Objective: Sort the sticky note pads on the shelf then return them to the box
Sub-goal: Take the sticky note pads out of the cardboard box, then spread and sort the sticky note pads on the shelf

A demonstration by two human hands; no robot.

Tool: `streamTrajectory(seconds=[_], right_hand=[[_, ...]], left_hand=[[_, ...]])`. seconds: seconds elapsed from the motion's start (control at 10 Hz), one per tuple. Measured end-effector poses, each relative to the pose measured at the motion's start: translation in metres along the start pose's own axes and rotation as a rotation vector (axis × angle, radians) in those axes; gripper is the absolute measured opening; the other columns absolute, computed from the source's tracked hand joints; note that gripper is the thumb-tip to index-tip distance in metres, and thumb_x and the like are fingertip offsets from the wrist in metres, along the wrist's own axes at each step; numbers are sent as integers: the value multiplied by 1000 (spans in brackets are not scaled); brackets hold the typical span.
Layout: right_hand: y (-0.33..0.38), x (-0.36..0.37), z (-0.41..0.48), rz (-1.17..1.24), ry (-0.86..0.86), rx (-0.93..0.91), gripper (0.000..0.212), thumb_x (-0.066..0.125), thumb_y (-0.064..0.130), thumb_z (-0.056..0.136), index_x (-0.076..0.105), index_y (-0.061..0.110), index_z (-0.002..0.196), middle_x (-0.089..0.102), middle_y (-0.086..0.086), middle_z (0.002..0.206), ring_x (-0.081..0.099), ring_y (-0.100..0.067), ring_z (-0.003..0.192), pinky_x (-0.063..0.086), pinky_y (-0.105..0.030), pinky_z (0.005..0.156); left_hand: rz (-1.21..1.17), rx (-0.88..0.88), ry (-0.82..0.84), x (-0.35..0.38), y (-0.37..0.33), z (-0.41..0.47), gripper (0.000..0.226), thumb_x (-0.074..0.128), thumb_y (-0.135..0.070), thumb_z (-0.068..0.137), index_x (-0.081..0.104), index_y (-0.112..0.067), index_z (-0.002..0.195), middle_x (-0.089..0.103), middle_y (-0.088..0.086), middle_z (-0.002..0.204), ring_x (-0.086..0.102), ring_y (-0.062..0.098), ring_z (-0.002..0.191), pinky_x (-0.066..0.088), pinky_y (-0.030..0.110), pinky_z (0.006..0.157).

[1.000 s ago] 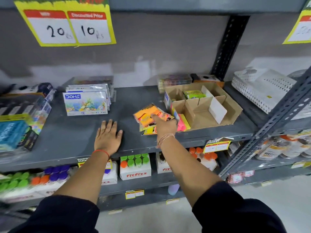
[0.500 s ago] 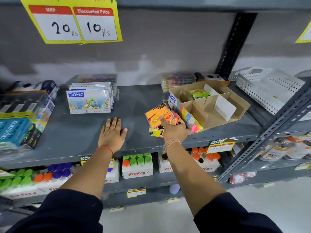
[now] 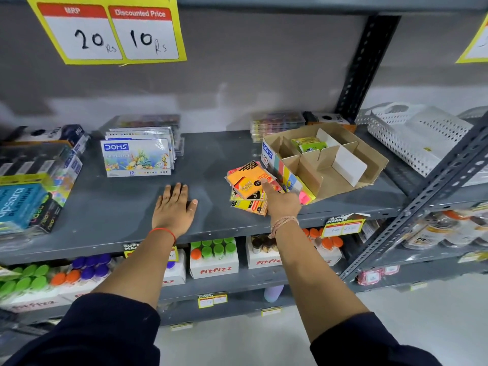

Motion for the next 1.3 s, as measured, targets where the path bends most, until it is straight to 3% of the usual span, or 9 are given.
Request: streamTrajectory(seconds=[0.2, 0.3, 0.4, 0.5, 0.6, 1.1, 1.2, 1.3], right_hand=[[-3, -3, 6, -96, 67, 13, 35, 58, 29, 86, 58, 4, 110, 70, -17, 105, 68, -36, 95, 58, -49, 79], [21, -23, -2, -340, -49, -193, 31, 52, 30, 91, 65, 3, 100, 70, -15, 99, 68, -35, 87, 58, -40, 77], [59, -52, -17, -530, -333, -529, 32, 56, 29, 90, 64, 1, 103, 60, -17, 111, 58, -36, 102, 49, -38, 77], [63, -48, -3, -563, -263, -597, 38, 60, 30, 86, 60, 1, 111, 62, -18, 110, 56, -34, 105, 49, -36, 77], [54, -32, 9, -725, -138, -574, 28, 52, 24, 91, 65, 1, 100, 70, -20, 100, 64, -37, 91, 49, -33, 69], [55, -17, 0, -764, -149, -609, 29, 50, 22, 93, 64, -1, 103, 69, -20, 106, 63, -34, 97, 50, -33, 75], [90, -17, -19, -731, -190, -870, 41, 61, 25, 86, 57, 1, 119, 63, -19, 118, 56, -36, 110, 48, -41, 87], [110, 44, -26, -1150, 306, -1085, 71, 69, 35, 80, 38, 16, 141, 39, -6, 150, 36, -26, 137, 31, -43, 111]], left_hand=[[4, 1, 3, 0, -1, 0, 55, 24, -34, 97, 10, -12, 146, 7, 5, 159, 0, 25, 147, 6, 39, 121], [2, 1, 7, 0, -1, 0, 55, 23, -34, 97, 9, -13, 146, 6, 5, 159, -1, 25, 147, 5, 39, 121], [4, 3, 4, 0, -1, 0, 55, 23, -35, 97, 10, -13, 146, 6, 5, 159, -1, 25, 147, 5, 39, 121], [6, 5, 1, 0, -1, 0, 55, 24, -35, 97, 11, -12, 146, 8, 5, 159, 0, 25, 147, 6, 39, 121], [5, 5, -4, 0, 0, 0, 55, 25, -34, 97, 13, -12, 146, 9, 6, 158, 1, 25, 147, 7, 40, 121], [0, 5, -2, -1, -1, -1, 55, 23, -35, 97, 10, -13, 146, 7, 5, 159, 0, 24, 147, 5, 38, 121], [-10, 8, 3, 0, -1, 0, 55, 24, -35, 97, 10, -13, 146, 6, 5, 159, 1, 24, 147, 4, 38, 121], [-40, 19, -2, -2, 1, 2, 54, 25, -34, 97, 13, -13, 146, 9, 5, 158, 4, 24, 147, 5, 38, 121]])
Point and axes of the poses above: each hand's wrist, its own z-axis towards the middle knuckle, its own x-axis out of the palm, y = z × x, the point moved 9 cm from there along z, towards the middle knuckle
